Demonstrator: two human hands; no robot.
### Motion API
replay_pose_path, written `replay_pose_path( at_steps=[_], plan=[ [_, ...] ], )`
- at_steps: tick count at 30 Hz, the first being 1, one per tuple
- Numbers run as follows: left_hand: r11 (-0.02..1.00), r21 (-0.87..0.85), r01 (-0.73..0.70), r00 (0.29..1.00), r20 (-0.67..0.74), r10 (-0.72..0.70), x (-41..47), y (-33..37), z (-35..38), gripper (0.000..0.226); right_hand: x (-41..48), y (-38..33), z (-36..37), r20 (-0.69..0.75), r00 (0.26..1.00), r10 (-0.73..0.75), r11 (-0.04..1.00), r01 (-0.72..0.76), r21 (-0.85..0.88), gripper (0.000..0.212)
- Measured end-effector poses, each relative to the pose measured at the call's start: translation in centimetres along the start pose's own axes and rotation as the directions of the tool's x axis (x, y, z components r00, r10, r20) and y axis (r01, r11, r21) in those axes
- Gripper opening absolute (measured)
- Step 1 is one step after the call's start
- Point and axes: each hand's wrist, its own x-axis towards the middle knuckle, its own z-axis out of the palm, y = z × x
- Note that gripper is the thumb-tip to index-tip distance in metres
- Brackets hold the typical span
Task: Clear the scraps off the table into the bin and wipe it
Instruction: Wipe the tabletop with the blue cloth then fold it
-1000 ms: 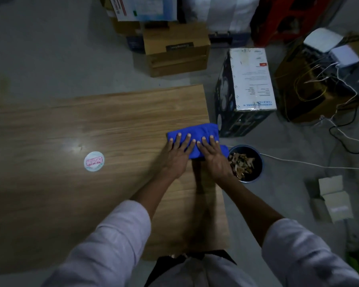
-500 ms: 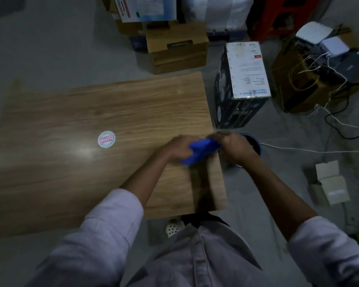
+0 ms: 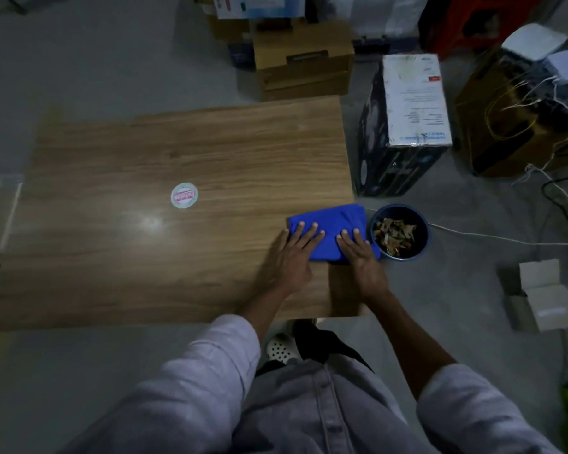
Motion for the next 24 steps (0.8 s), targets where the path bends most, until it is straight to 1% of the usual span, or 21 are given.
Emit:
replay_pose_path(
  at_steps=[2, 5, 7, 9, 11, 13, 15, 16, 17, 18, 19, 20, 21, 22, 23, 24],
  plan=[
    [1.000, 0.019, 0.002, 1.000, -0.007, -0.002, -1.4, 0.6, 0.2, 0.093, -1.4, -0.2, 0.6, 0.000, 1.000, -0.022, 0.999, 0.022, -0.050, 0.052],
    [1.000, 0.024, -0.013, 1.000, 0.018, 0.012, -3.4, 1.3, 0.8, 0.090, -3.4, -0.7, 1.6, -0.039, 0.999, -0.028, 0.991, 0.023, -0.130, 0.052],
    [0.999, 0.026, -0.026, 0.999, 0.034, 0.025, -4.8, 1.3, 1.3, 0.081, -5.1, -1.6, 2.1, -0.040, 0.999, -0.030, 0.986, 0.023, -0.168, 0.053],
    [0.998, -0.025, -0.050, 0.998, 0.024, 0.050, -6.4, 1.2, 1.7, 0.069, -6.7, -2.6, 2.3, -0.022, 0.999, -0.033, 0.983, 0.029, -0.183, 0.061],
    [0.997, -0.048, -0.067, 0.997, 0.023, 0.068, -7.9, 1.3, 2.2, 0.074, -8.3, -3.6, 2.5, 0.020, 0.999, 0.026, 0.983, -0.022, -0.183, 0.070],
    [0.995, -0.068, -0.080, 0.996, 0.033, 0.082, -9.3, 1.3, 2.9, 0.070, -9.7, -4.8, 2.5, 0.038, 0.996, 0.077, 0.978, -0.068, -0.195, 0.074],
    [0.992, -0.086, -0.091, 0.995, 0.031, 0.094, -10.9, 1.2, 3.7, 0.070, -10.9, -6.6, 2.0, 0.052, 0.990, 0.131, 0.970, -0.117, -0.215, 0.067],
    [0.989, -0.104, -0.107, 0.993, 0.039, 0.111, -11.7, 1.3, 3.7, 0.068, -11.6, -7.2, 1.7, 0.099, 0.983, 0.156, 0.962, -0.128, -0.242, 0.063],
    [0.983, -0.124, -0.132, 0.986, 0.081, 0.142, -12.3, 1.4, 3.2, 0.064, -12.2, -7.6, 1.2, 0.155, 0.968, 0.196, 0.950, -0.148, -0.277, 0.061],
    [0.980, -0.141, -0.142, 0.971, 0.172, 0.165, -12.6, 1.4, 2.4, 0.060, -12.8, -7.8, 0.6, 0.213, 0.950, 0.230, 0.943, -0.163, -0.289, 0.059],
    [0.980, -0.158, -0.124, 0.940, 0.297, 0.166, -12.6, 1.4, 1.3, 0.056, -13.4, -8.2, -0.2, 0.255, 0.936, 0.243, 0.950, -0.176, -0.258, 0.059],
    [0.973, -0.213, -0.086, 0.902, 0.397, 0.167, -12.4, 1.2, 0.1, 0.052, -13.9, -8.7, -1.3, 0.273, 0.931, 0.243, 0.960, -0.190, -0.206, 0.059],
    [0.955, -0.295, -0.035, 0.877, 0.448, 0.171, -12.1, 0.9, -0.9, 0.051, -14.3, -9.4, -2.4, 0.272, 0.933, 0.234, 0.968, -0.198, -0.154, 0.060],
    [0.928, -0.372, 0.012, 0.884, 0.437, 0.164, -11.8, 0.7, -2.0, 0.051, -14.6, -10.2, -3.5, 0.246, 0.944, 0.220, 0.974, -0.198, -0.110, 0.061],
    [0.909, -0.417, 0.026, 0.913, 0.379, 0.148, -11.4, 0.7, -3.1, 0.052, -14.7, -11.0, -4.5, 0.187, 0.958, 0.216, 0.976, -0.204, -0.082, 0.061],
    [0.899, -0.438, -0.007, 0.948, 0.282, 0.145, -10.8, 0.8, -4.0, 0.054, -14.6, -11.9, -5.7, 0.105, 0.972, 0.211, 0.976, -0.205, -0.070, 0.061]
  ],
)
